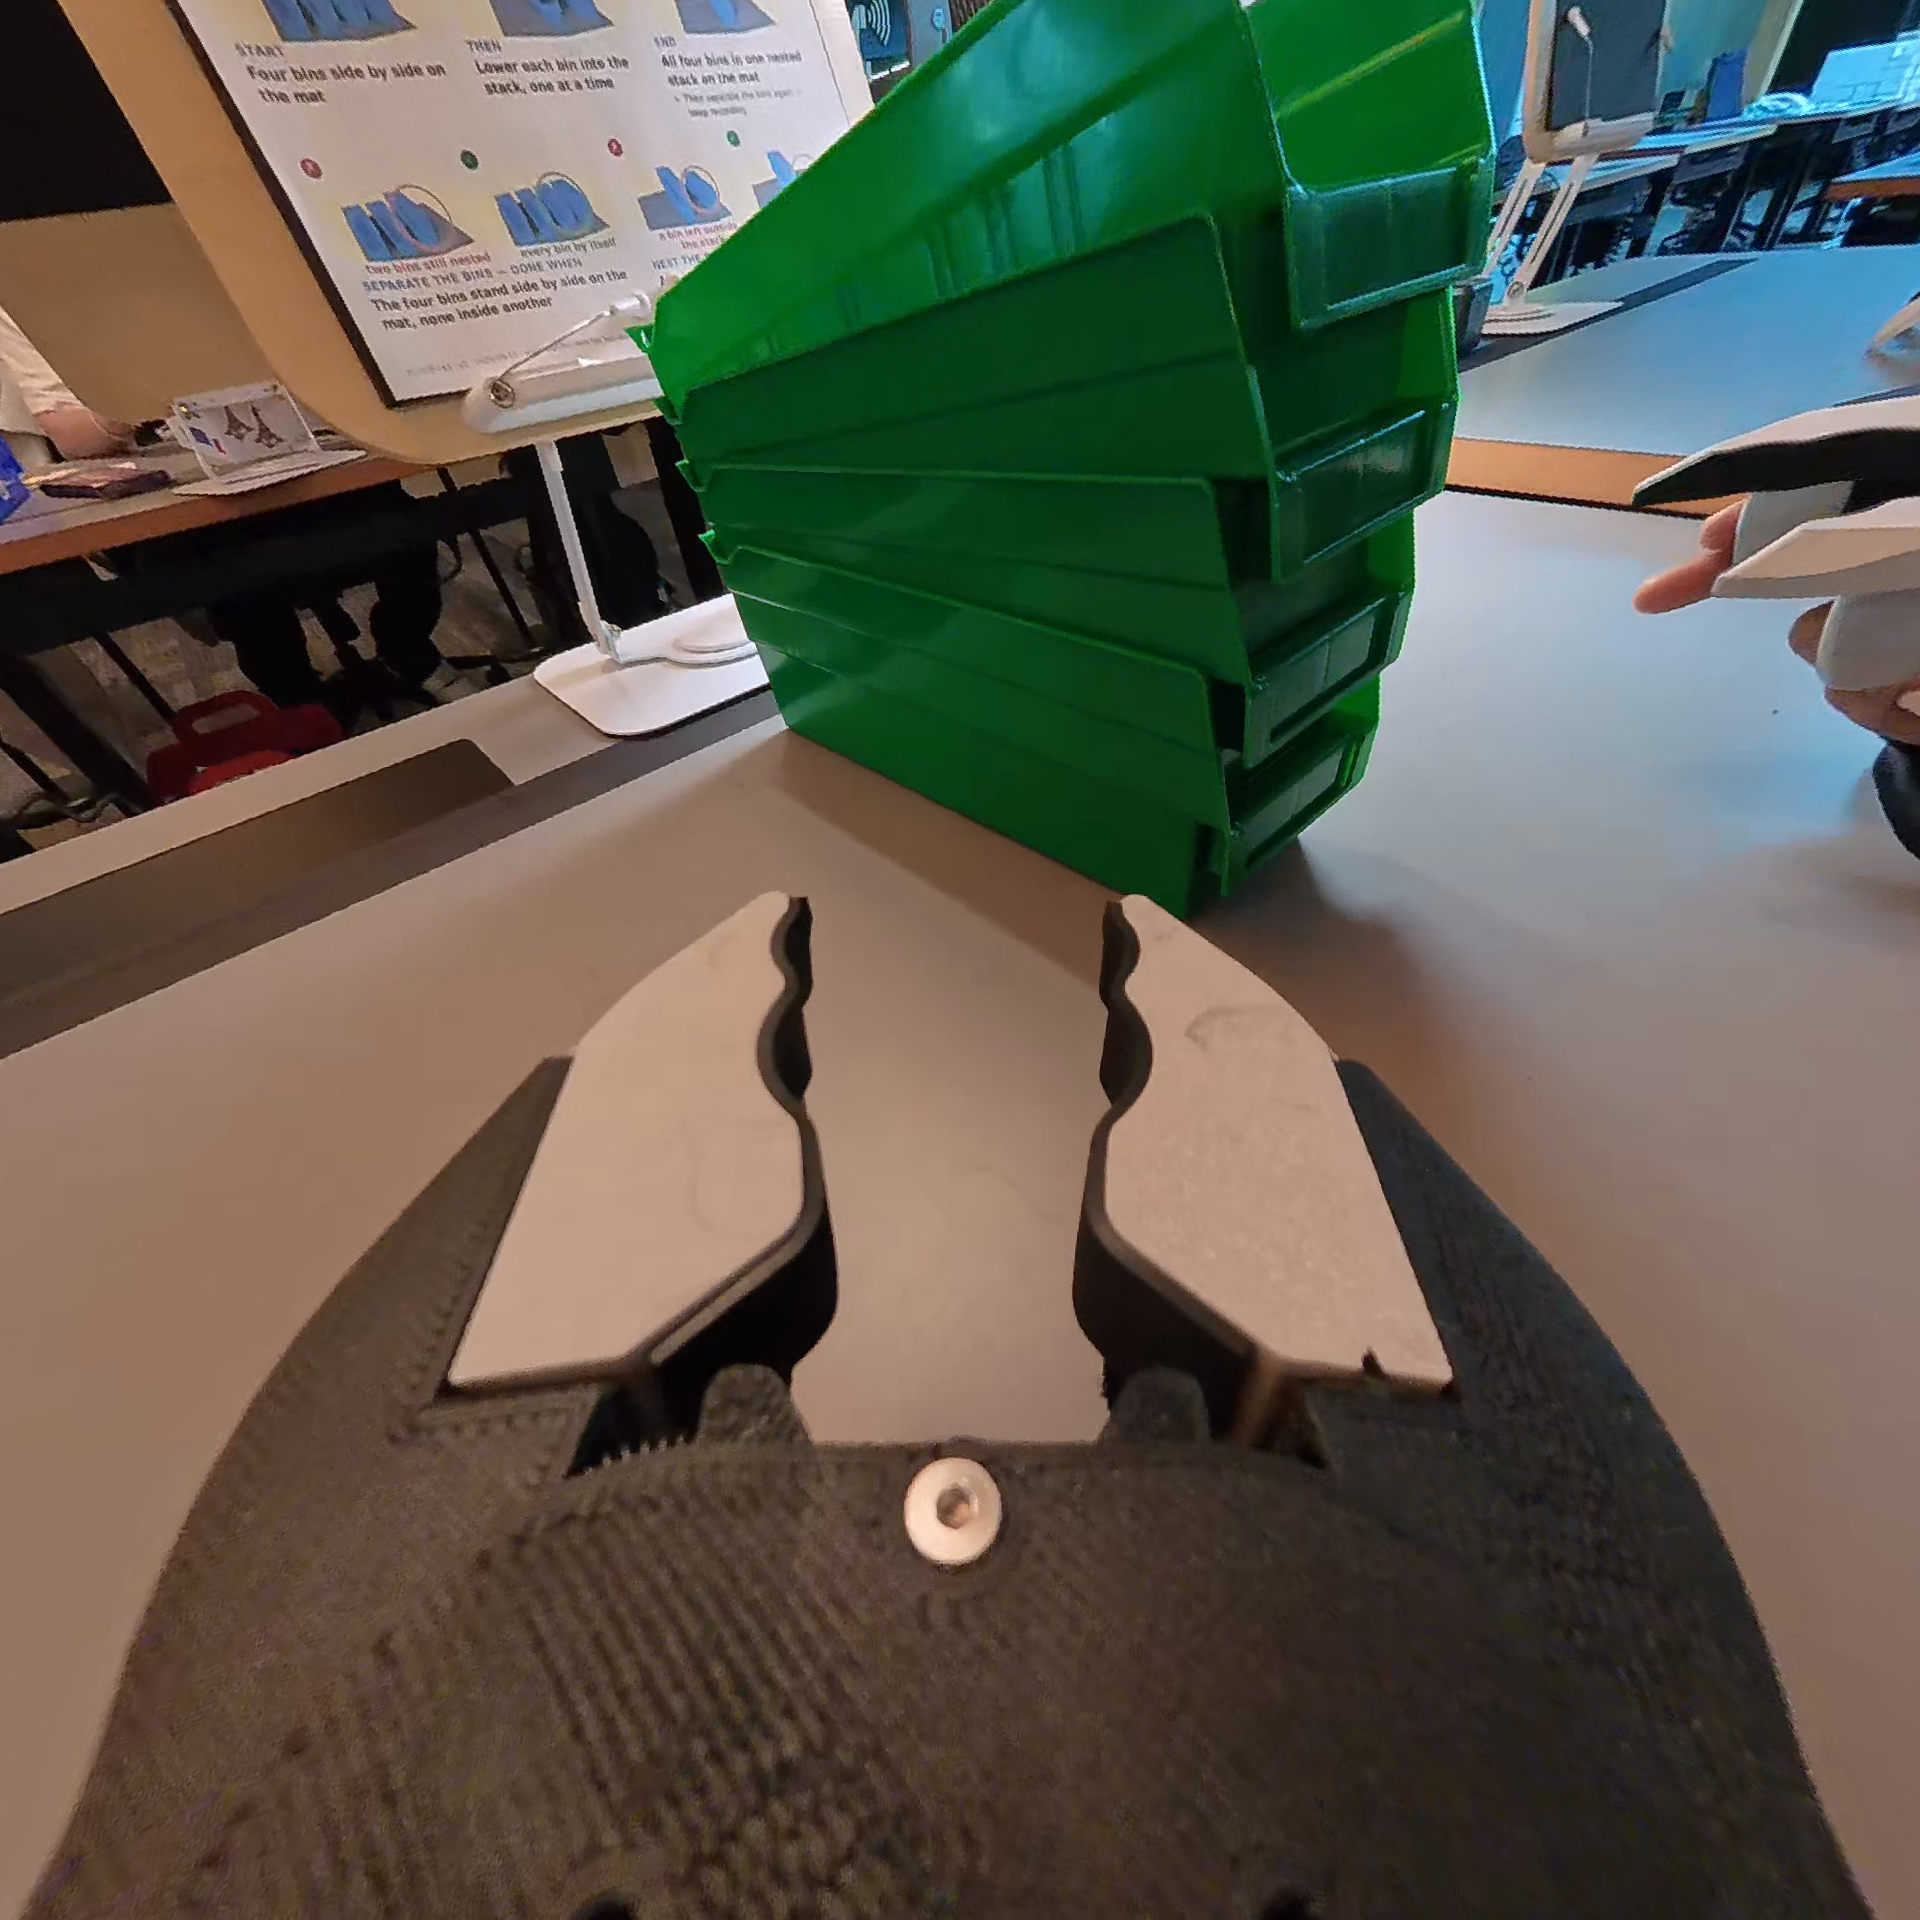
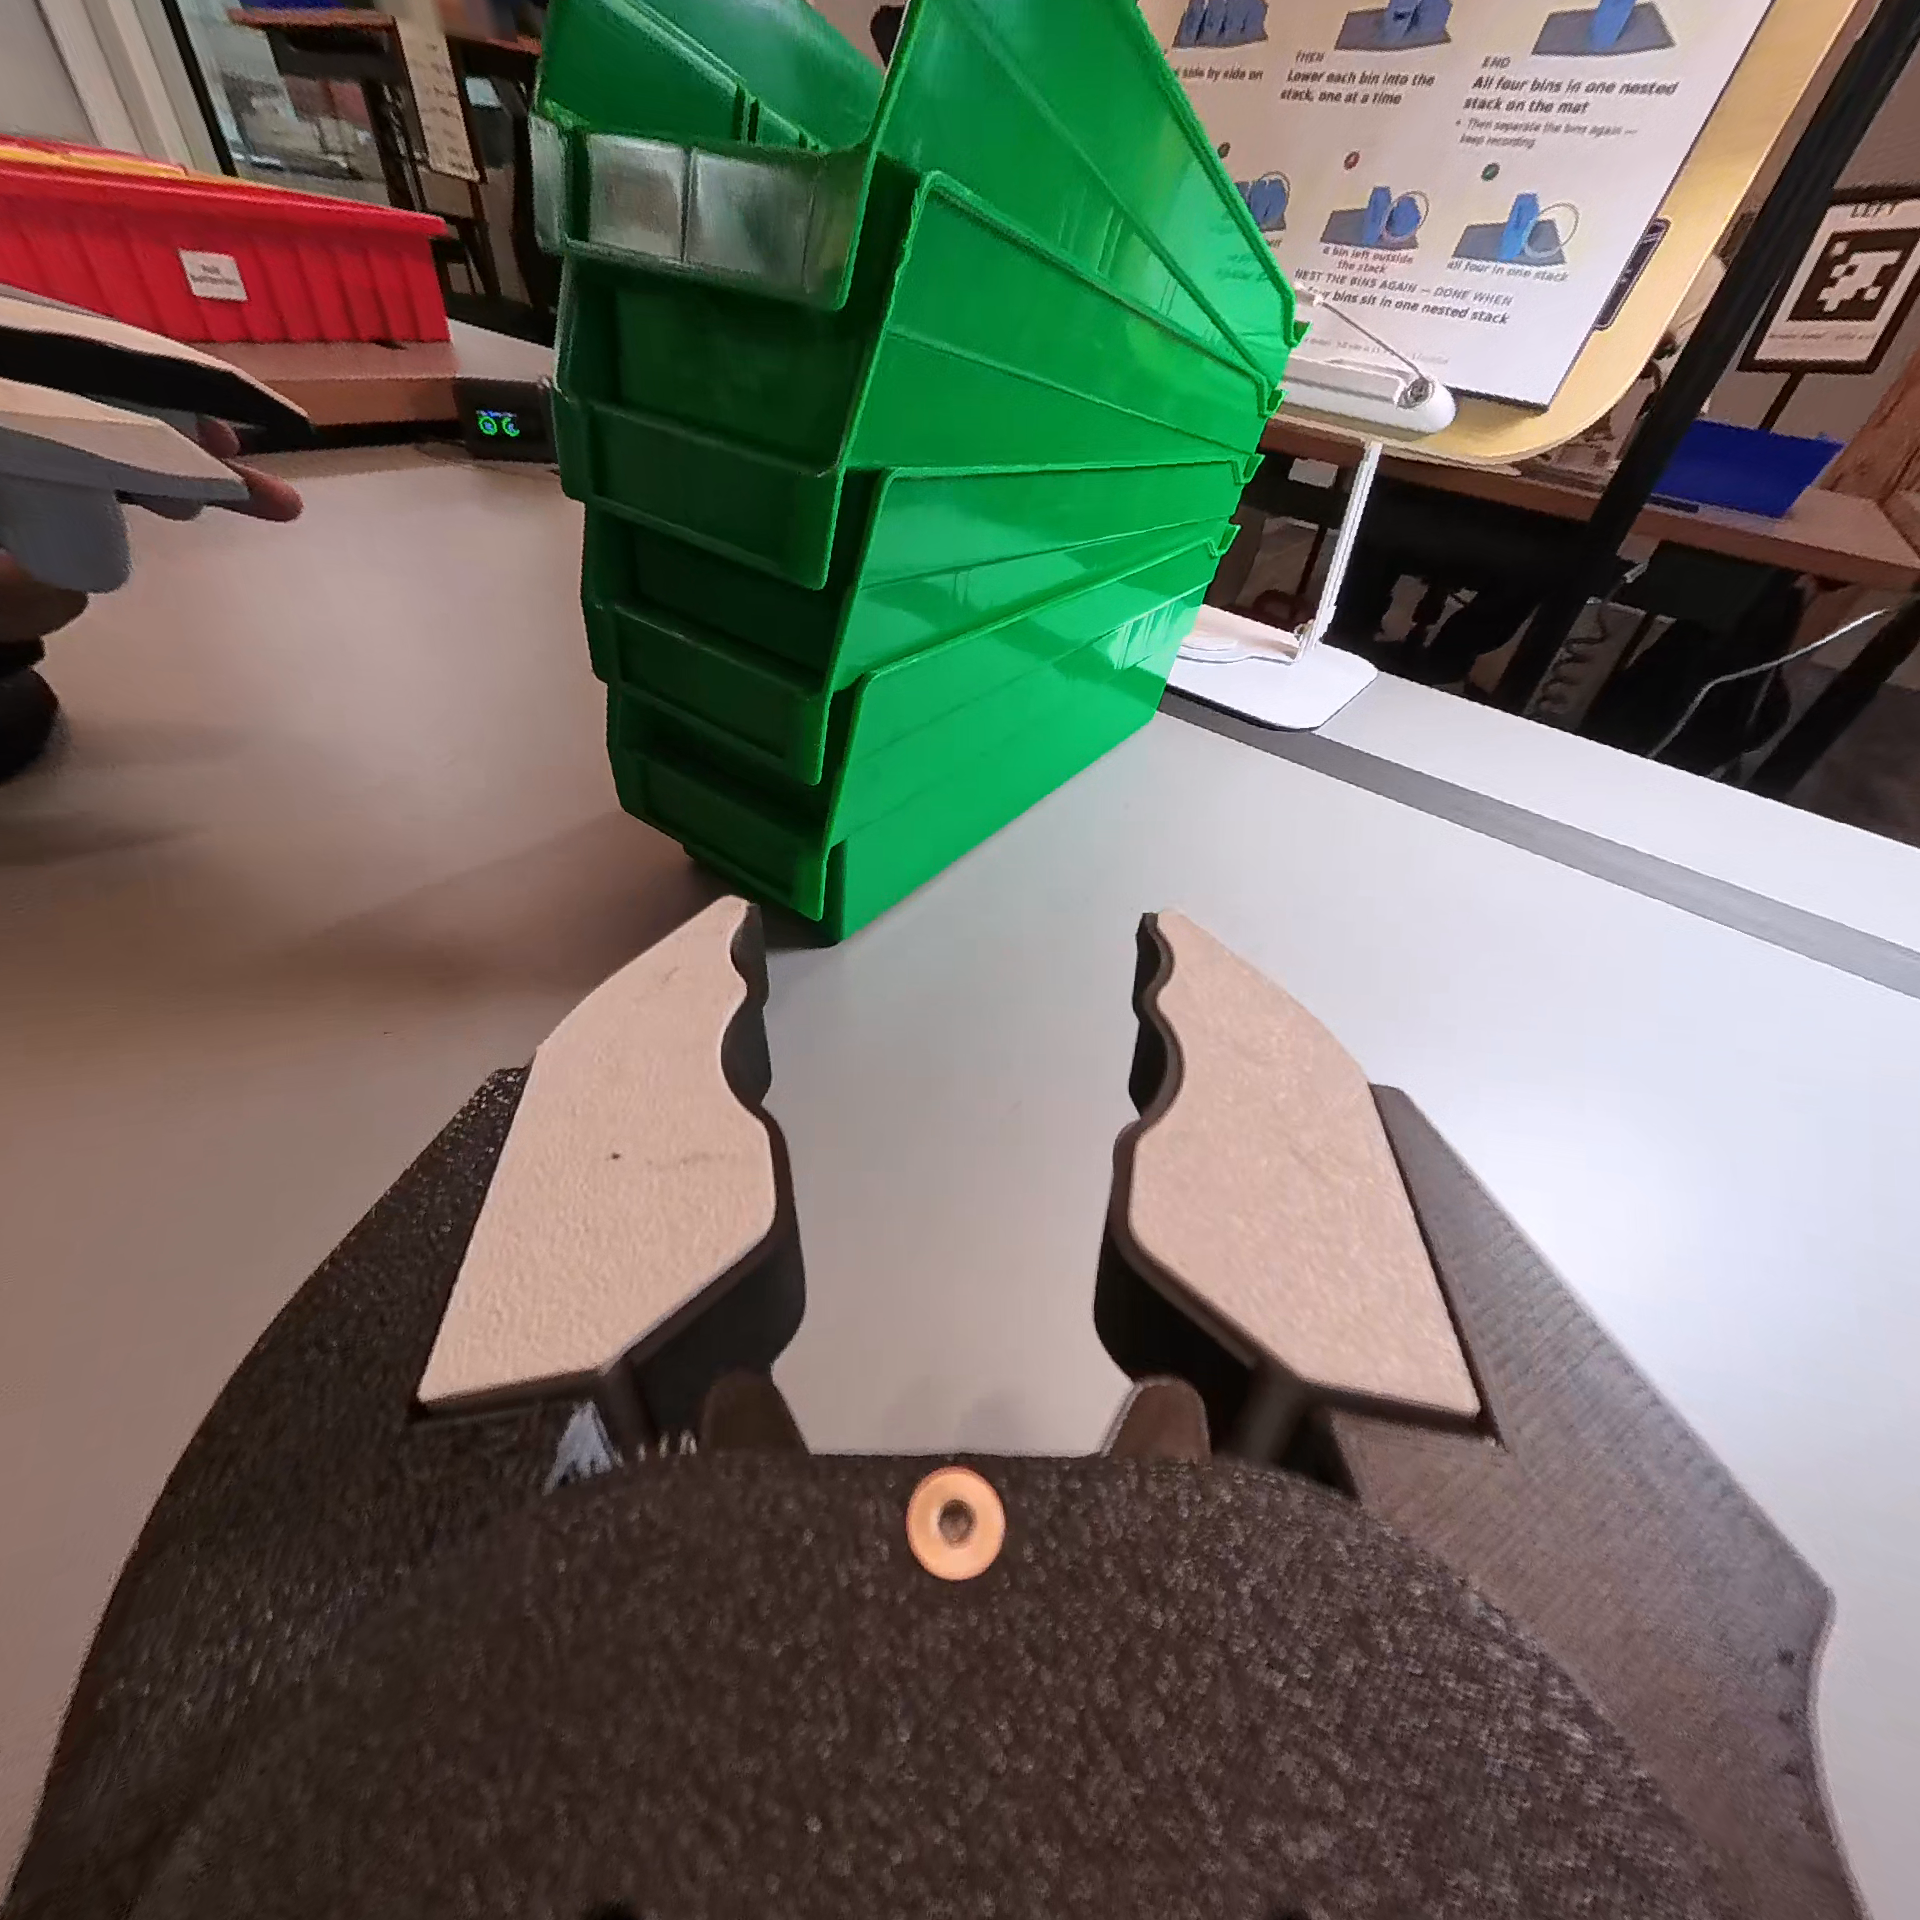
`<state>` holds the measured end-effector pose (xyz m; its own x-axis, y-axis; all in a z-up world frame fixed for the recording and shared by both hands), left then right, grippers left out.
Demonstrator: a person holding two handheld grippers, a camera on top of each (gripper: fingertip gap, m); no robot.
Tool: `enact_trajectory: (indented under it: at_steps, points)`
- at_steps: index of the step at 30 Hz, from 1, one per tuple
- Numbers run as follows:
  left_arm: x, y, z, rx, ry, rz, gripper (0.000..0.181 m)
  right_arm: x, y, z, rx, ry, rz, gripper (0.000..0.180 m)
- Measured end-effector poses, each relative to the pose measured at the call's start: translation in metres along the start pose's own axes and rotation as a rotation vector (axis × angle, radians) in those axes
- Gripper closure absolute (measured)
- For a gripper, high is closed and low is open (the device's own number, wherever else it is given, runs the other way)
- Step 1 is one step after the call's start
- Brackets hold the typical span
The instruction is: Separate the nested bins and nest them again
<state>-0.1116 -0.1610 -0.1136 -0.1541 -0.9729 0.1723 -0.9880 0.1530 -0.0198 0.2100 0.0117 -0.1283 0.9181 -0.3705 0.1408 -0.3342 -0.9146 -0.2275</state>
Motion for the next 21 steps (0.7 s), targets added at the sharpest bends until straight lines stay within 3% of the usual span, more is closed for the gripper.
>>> enact_trajectory:
  at_steps: [21]
  points:
    - [-0.003, 0.011, 0.008, 0.001, 0.031, -0.058, 0.124, 0.004, 0.000, -0.003, 0.018, -0.041, 0.022, 0.118]
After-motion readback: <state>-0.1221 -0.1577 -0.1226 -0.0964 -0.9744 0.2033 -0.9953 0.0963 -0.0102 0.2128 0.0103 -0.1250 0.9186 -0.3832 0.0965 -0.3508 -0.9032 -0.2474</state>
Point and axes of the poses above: each gripper's, where its closed fingertips meet, x back along the fingers, z out of its underside, y = z × x across the jaws, the point moved 6 cm from there along x, back along the fingers, and after that the axes turned 7 degrees about x, right-handed, at the moved point
